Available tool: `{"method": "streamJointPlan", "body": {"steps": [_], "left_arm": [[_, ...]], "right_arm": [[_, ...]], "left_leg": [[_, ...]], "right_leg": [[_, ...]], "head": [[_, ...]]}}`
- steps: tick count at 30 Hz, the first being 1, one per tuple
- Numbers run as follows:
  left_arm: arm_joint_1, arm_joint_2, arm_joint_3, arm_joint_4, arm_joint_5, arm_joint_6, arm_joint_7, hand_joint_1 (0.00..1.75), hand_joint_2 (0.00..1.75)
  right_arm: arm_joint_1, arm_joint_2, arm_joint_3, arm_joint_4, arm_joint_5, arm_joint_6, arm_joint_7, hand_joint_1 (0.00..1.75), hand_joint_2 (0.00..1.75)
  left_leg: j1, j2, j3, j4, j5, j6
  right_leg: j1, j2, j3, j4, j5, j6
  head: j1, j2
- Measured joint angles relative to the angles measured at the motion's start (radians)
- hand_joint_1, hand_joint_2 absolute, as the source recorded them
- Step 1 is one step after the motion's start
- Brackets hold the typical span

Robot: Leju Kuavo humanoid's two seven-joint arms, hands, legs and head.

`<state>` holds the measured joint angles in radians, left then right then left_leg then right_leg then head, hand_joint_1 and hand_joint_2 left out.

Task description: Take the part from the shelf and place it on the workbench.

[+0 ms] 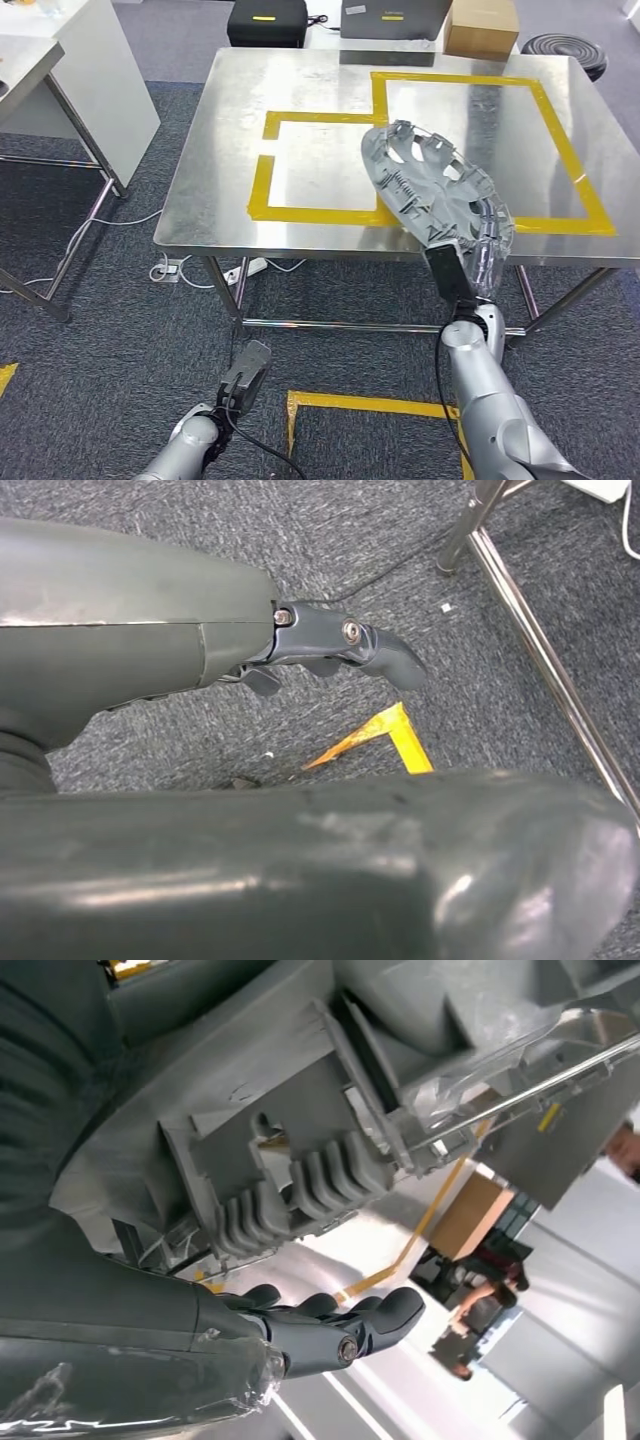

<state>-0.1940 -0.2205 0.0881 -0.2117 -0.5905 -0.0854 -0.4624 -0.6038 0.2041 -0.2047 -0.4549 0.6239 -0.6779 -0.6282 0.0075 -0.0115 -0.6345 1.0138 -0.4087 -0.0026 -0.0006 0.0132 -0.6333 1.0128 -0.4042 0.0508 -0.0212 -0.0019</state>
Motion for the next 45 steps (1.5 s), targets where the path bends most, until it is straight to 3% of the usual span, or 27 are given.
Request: {"method": "streamJointPlan", "body": {"steps": [3,7,11,25,33,45], "left_arm": [[0.0,0.0,0.0,0.0,0.0,-0.004,0.003,0.0,0.0],[-0.002,0.003,0.0,0.0,0.0,-0.013,0.003,0.0,0.0],[-0.002,0.006,0.0,0.0,0.0,-0.015,0.003,0.0,0.0],[-0.001,0.008,0.0,0.0,0.008,-0.01,0.0,0.0,0.0],[-0.001,0.007,0.0,0.0,0.013,-0.011,-0.007,0.0,0.0],[-0.001,0.002,0.0,0.0,0.01,-0.011,-0.007,0.0,0.0]], "right_arm": [[-0.027,-0.003,-0.003,0.0,-0.106,0.082,0.043,0.0,0.0],[-0.08,-0.022,0.012,0.007,-0.145,0.273,0.195,0.0,0.0],[-0.109,-0.034,0.019,0.016,-0.203,0.331,0.242,0.0,0.0],[-0.153,-0.053,0.081,0.036,-0.172,0.278,0.243,0.0,0.0],[-0.13,-0.053,0.196,0.045,-0.005,0.125,0.213,0.0,0.0],[-0.106,-0.053,0.232,0.052,-0.059,0.131,0.211,0.0,0.0]], "left_leg": [[0.0,0.0,0.0,0.0,0.0,0.0],[0.0,0.0,0.0,0.0,0.001,0.0],[0.0,0.0,0.0,0.0,0.002,-0.001],[0.0,0.0,-0.001,0.0,0.003,-0.001],[0.0,0.0,-0.001,0.0,0.003,-0.001],[0.0,0.0,-0.001,0.0,0.003,-0.001]], "right_leg": [[0.0,0.001,0.0,0.0,0.0,0.0],[0.0,0.001,-0.001,0.0,0.001,-0.001],[0.0,0.0,-0.001,0.0,0.002,-0.001],[0.0,0.0,-0.001,0.001,0.002,-0.001],[0.0,0.0,-0.002,0.001,0.002,-0.001],[0.0,0.0,-0.002,0.001,0.002,-0.001]], "head": [[0.0,0.0],[0.0,0.0],[0.0,0.0],[0.0,0.0],[0.0,0.0],[0.0,0.0]]}}
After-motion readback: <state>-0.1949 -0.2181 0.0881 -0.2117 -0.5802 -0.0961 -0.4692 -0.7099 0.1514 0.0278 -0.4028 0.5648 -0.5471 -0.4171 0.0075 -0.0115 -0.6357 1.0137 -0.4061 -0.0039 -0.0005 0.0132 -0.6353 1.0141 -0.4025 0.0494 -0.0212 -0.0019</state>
